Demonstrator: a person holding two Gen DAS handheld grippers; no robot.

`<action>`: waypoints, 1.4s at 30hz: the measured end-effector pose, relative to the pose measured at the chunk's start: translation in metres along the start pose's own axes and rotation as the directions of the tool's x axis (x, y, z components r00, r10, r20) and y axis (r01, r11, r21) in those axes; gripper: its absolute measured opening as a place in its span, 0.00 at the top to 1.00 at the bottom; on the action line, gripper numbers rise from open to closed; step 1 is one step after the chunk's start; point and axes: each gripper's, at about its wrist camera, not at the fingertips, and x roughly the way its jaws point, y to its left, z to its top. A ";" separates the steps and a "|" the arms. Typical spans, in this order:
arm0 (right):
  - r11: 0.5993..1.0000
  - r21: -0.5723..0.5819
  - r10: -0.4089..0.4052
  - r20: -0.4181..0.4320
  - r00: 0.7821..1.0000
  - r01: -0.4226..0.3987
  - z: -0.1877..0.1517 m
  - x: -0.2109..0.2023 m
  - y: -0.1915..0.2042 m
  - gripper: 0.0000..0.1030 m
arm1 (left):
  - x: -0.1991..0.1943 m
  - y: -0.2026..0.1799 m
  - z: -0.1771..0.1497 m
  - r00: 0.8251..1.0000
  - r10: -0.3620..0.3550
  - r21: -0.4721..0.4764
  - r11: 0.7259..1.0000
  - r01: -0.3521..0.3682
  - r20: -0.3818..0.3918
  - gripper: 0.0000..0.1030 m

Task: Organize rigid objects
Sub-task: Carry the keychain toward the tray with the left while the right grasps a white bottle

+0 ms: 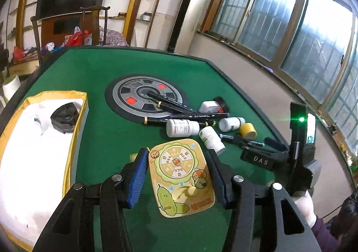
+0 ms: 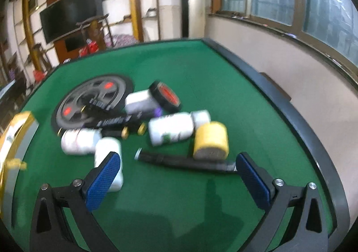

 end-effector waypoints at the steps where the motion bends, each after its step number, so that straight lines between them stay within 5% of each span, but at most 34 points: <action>1: 1.000 0.006 0.021 -0.012 1.000 -0.021 -0.003 -0.002 0.001 0.00 | -0.003 0.002 -0.002 1.000 -0.006 -0.007 1.000 0.006 0.001 0.46; 10: 0.977 0.007 0.215 -0.055 0.975 -0.215 0.011 -0.027 0.015 0.04 | -0.048 0.034 -0.008 0.996 0.037 -0.068 0.997 -0.032 0.080 0.46; 13: 0.930 0.104 0.363 -0.092 0.927 -0.354 0.027 -0.021 0.010 0.18 | -0.066 0.052 -0.012 0.992 0.072 -0.091 0.994 -0.062 0.106 0.46; 15: 0.920 0.119 0.387 -0.121 0.914 -0.374 0.032 -0.014 0.017 0.29 | -0.074 0.066 -0.015 0.990 0.087 -0.119 0.990 -0.073 0.113 0.46; 20: 0.937 0.030 0.347 -0.205 0.915 -0.349 0.033 0.008 0.055 0.32 | -0.084 0.093 -0.021 0.985 0.120 -0.171 0.980 -0.098 0.125 0.46; 26: 0.976 -0.061 0.187 -0.272 0.944 -0.211 0.023 0.047 0.076 0.41 | -0.092 0.116 -0.030 0.979 0.158 -0.206 0.970 -0.131 0.125 0.46; 29: 0.979 -0.043 0.176 -0.299 0.938 -0.197 0.020 0.059 0.072 0.68 | -0.094 0.129 -0.032 0.977 0.177 -0.225 0.963 -0.146 0.120 0.46; 39: 0.954 0.006 0.292 -0.237 0.927 -0.299 0.025 0.017 0.073 0.68 | -0.087 0.170 -0.005 0.962 0.259 -0.243 0.942 -0.233 0.083 0.46; 42: 0.916 0.001 0.393 -0.214 0.894 -0.402 0.035 -0.005 0.096 0.68 | -0.071 0.184 0.014 0.951 0.305 -0.215 0.933 -0.289 0.046 0.46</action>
